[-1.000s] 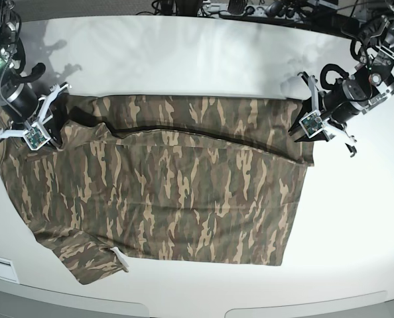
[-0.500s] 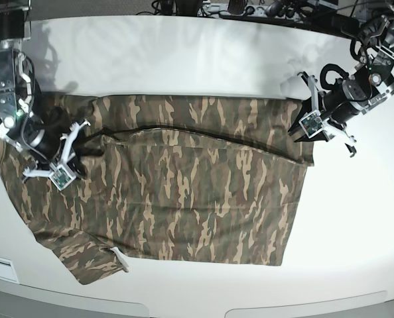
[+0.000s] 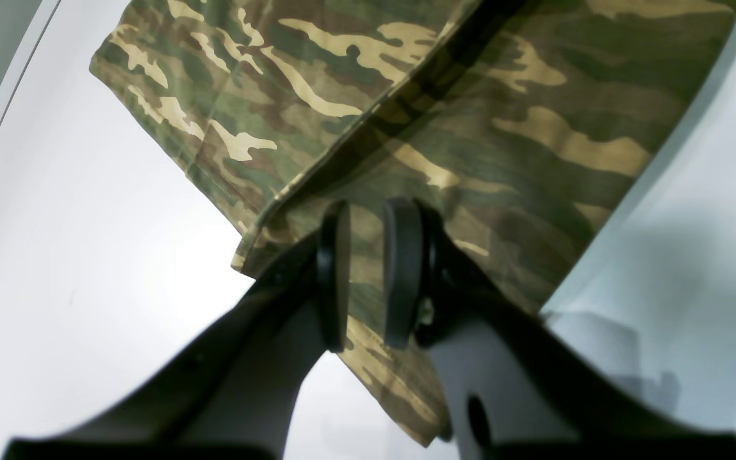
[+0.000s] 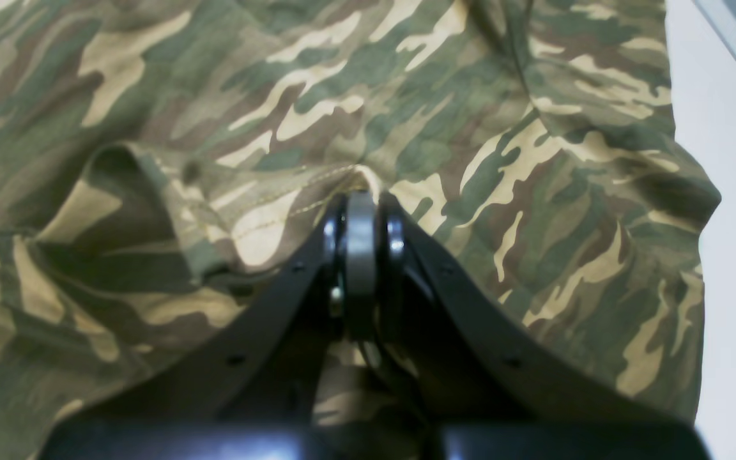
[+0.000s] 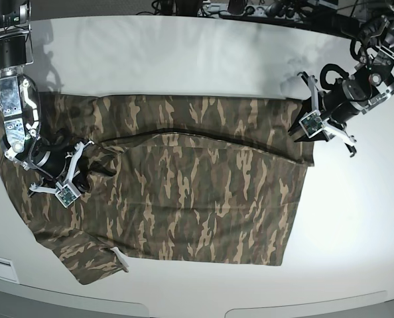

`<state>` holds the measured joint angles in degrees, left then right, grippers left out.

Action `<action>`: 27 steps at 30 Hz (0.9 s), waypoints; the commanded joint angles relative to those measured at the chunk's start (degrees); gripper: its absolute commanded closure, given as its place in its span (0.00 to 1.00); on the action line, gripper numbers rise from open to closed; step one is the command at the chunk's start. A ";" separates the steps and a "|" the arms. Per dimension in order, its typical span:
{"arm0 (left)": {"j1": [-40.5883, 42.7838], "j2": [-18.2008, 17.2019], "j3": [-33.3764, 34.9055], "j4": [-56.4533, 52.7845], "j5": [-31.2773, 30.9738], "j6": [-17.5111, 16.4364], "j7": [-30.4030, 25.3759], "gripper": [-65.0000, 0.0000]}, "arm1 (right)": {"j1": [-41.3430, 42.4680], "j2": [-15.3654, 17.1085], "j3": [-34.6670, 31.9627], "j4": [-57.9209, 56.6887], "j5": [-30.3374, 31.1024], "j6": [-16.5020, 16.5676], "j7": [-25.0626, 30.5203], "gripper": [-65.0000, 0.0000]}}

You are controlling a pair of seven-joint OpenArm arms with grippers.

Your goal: Fold the T-shirt properly

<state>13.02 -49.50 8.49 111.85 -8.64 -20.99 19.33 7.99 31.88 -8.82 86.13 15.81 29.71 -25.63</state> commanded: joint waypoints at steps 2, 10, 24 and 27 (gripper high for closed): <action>-0.52 -0.98 -0.70 0.76 -0.46 0.68 -1.31 0.84 | 1.57 0.76 0.55 0.68 -0.87 -2.58 2.45 1.00; -0.52 -0.98 -0.68 0.76 -0.46 0.68 -1.31 0.84 | 2.19 -1.22 0.55 0.63 -5.01 -11.08 2.51 1.00; -0.52 -0.98 -0.70 0.76 -0.46 0.70 -1.31 0.84 | 2.19 -1.57 0.55 0.63 -5.84 -18.82 -2.51 1.00; -0.50 -0.96 -0.68 0.76 -0.44 0.70 -1.29 0.84 | 2.36 -1.57 0.55 0.63 -5.86 -19.26 -2.51 0.83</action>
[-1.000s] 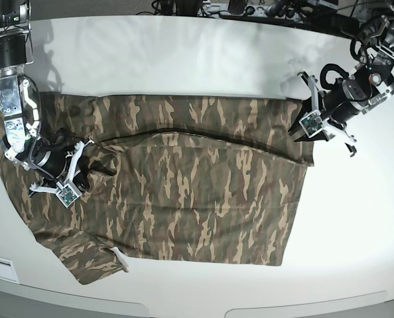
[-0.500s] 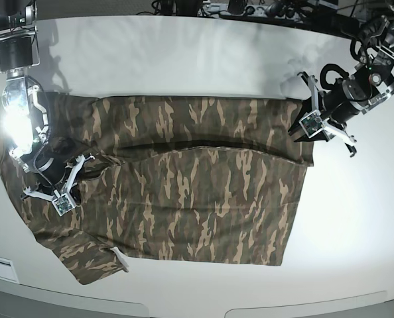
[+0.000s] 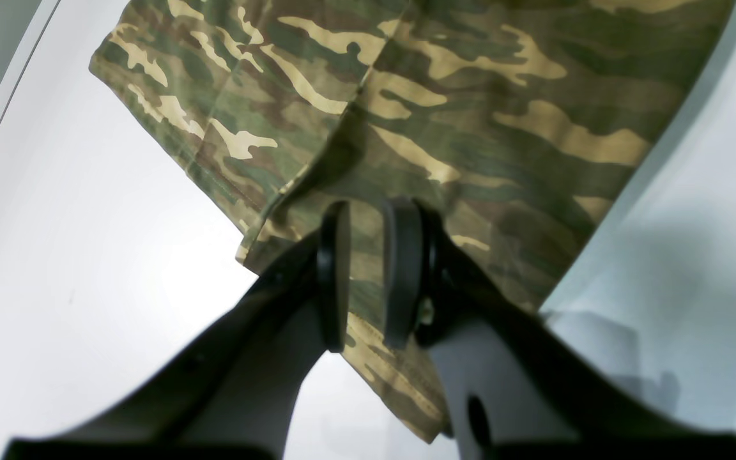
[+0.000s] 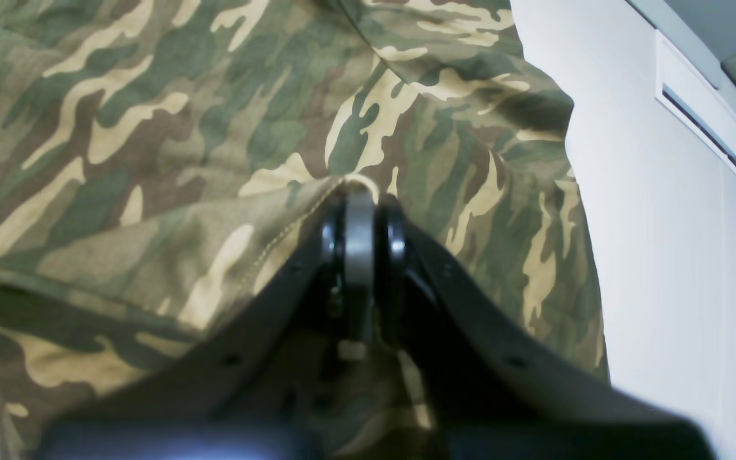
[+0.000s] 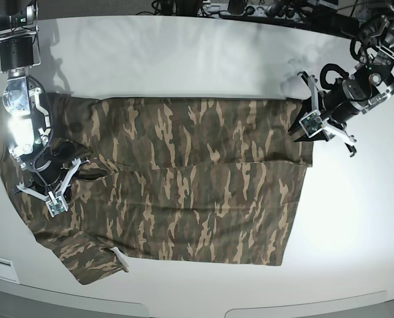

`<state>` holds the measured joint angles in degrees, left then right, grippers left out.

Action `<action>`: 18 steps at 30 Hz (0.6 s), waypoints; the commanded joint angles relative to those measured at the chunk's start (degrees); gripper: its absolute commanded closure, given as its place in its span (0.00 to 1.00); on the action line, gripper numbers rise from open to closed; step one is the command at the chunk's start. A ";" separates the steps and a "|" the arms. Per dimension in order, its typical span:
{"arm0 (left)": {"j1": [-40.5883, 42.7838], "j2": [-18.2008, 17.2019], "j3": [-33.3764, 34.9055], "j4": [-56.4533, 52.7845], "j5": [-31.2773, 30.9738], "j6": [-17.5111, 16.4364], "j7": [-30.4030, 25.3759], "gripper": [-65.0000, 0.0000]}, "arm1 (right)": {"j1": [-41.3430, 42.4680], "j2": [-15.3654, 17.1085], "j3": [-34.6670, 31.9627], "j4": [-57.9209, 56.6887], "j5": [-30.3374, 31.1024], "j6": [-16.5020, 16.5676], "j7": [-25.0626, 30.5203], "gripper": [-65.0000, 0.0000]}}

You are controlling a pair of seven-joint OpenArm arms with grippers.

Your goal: Fold the T-shirt properly

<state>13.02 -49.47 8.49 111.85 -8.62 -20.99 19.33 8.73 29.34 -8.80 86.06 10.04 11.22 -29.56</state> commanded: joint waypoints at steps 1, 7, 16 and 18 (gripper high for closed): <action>-0.52 -1.01 -0.70 0.76 -0.44 0.70 -1.29 0.84 | 1.75 0.98 0.52 0.70 -0.09 -0.74 1.27 0.69; -0.55 -1.01 -0.70 0.76 -0.17 5.05 -1.29 0.84 | 4.52 1.01 0.55 1.38 -0.07 -4.50 -6.38 0.36; -0.87 -1.01 -0.68 1.84 2.14 15.76 -1.29 0.84 | 4.26 1.36 5.60 13.40 -4.59 -14.47 -14.97 0.36; -1.46 -1.01 -0.70 1.81 2.10 17.38 -1.27 0.90 | 3.96 1.62 6.45 13.86 -4.55 -14.27 -17.20 0.37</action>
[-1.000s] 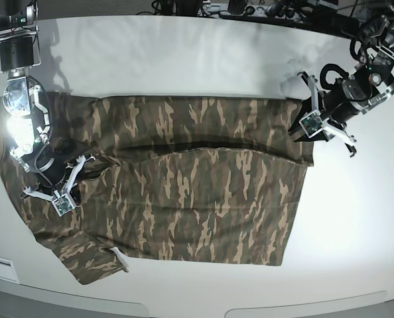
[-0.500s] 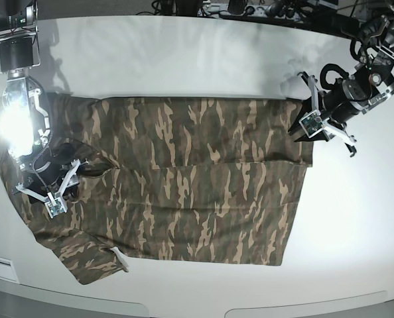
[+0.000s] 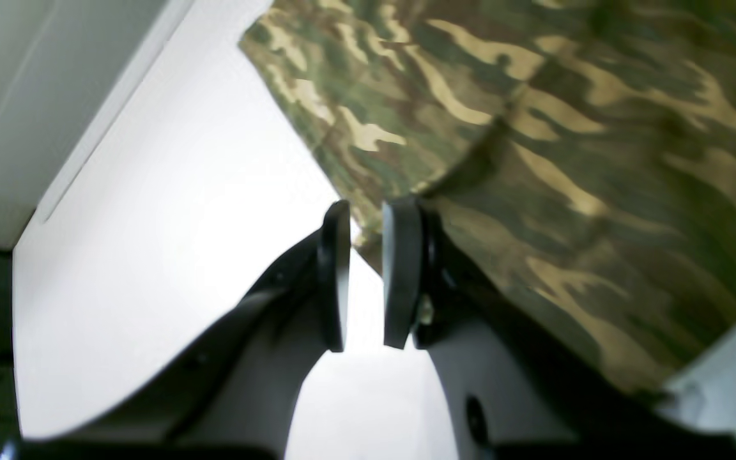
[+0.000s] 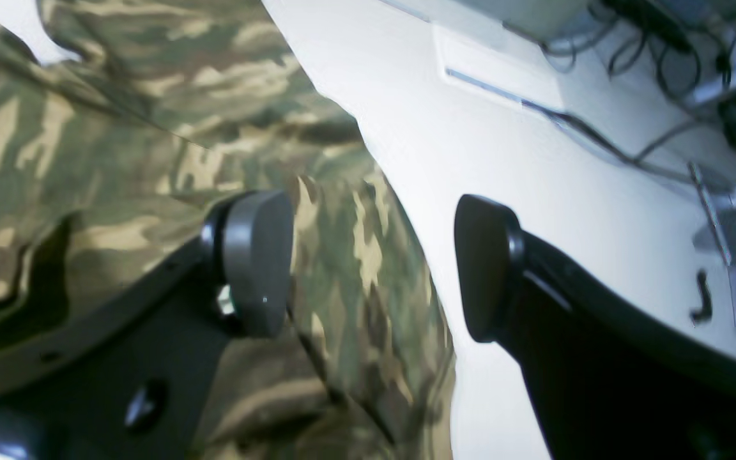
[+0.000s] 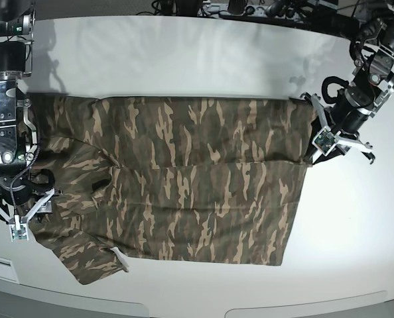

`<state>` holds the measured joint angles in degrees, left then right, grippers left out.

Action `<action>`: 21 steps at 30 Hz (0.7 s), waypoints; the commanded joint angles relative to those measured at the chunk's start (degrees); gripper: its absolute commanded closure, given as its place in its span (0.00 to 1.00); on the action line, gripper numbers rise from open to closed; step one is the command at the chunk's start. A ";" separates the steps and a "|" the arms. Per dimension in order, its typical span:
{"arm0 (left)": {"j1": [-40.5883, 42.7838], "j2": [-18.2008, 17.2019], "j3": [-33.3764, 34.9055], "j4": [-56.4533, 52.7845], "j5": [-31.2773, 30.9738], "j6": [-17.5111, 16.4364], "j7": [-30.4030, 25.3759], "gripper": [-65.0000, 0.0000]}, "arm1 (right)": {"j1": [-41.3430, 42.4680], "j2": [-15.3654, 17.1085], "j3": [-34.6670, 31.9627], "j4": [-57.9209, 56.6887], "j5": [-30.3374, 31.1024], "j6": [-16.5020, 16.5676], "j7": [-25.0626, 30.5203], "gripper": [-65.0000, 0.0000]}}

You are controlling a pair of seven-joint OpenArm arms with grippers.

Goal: Fold the T-shirt properly
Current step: 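Grasp the shirt's collar-side edge with both grippers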

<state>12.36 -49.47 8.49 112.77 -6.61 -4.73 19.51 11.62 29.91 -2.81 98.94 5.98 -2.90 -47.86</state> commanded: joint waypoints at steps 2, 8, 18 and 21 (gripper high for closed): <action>-1.03 -1.03 -0.70 0.90 0.11 1.86 -1.49 1.00 | -0.07 1.66 0.68 0.98 -0.46 0.63 -0.50 0.46; -4.33 -0.98 -0.68 0.90 -4.92 -6.67 -1.92 1.00 | -6.73 2.05 0.72 0.98 -0.04 6.27 -5.75 1.00; -10.54 -1.01 -0.39 -0.22 -7.45 -22.16 -1.22 1.00 | -19.02 2.29 0.72 0.96 -0.07 10.05 -3.50 1.00; -12.66 -1.03 2.16 -1.70 -7.39 -23.47 -0.94 1.00 | -19.89 2.56 0.79 0.96 -0.55 10.01 -3.23 1.00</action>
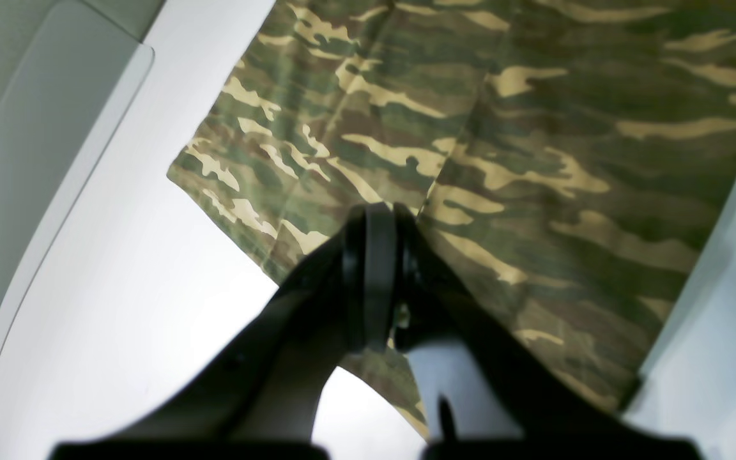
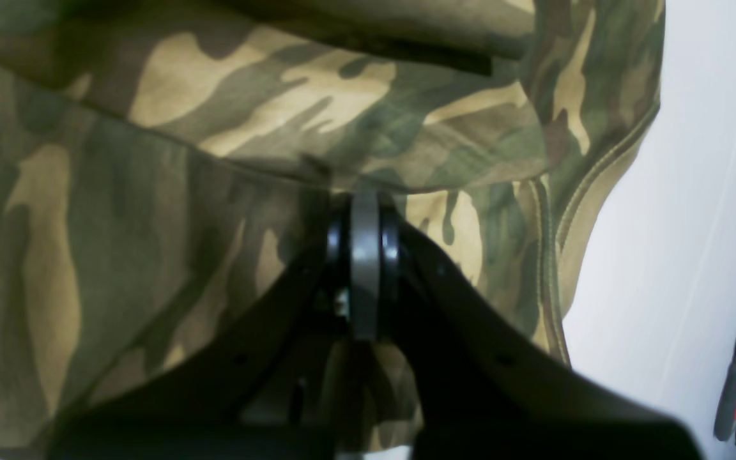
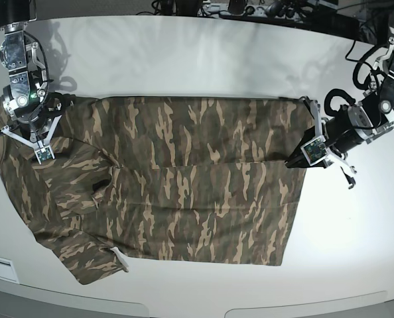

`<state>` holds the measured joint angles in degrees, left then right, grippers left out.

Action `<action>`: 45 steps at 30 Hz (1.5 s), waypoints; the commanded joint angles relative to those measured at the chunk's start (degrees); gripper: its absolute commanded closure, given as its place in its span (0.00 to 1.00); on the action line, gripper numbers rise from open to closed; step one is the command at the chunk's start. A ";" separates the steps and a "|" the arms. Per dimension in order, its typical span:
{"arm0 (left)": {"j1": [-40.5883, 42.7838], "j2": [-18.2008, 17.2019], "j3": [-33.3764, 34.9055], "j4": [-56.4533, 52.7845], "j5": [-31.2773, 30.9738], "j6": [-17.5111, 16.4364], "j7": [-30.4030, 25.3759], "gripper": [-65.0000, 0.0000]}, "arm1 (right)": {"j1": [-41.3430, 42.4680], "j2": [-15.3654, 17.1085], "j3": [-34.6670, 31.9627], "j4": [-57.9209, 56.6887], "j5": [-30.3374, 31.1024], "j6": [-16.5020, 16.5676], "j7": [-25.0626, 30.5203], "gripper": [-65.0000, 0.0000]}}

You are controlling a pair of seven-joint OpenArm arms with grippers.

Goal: Fold the T-shirt properly
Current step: 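Grasp the shirt's collar-side edge with both grippers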

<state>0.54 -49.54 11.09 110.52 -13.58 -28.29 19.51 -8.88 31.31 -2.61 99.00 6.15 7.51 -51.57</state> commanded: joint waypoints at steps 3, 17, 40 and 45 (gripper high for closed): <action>-4.28 -0.90 5.40 -2.64 0.72 -0.48 -0.81 1.00 | 0.66 1.18 1.57 0.90 -0.68 -0.35 0.52 1.00; -11.67 -0.79 23.41 -11.06 8.66 2.34 0.31 1.00 | 0.68 1.09 5.33 -10.40 5.60 7.04 5.92 1.00; -5.97 -5.64 23.41 -6.10 1.09 -3.04 11.87 1.00 | -12.98 1.09 5.35 -8.31 9.11 10.45 0.76 1.00; -3.45 -8.07 23.39 -5.51 2.99 -2.99 11.80 1.00 | -16.39 1.14 5.35 -8.20 10.05 10.32 0.74 1.00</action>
<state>-3.18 -56.05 34.70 105.08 -12.10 -30.33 28.03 -21.69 33.34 4.03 93.01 13.17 13.10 -36.91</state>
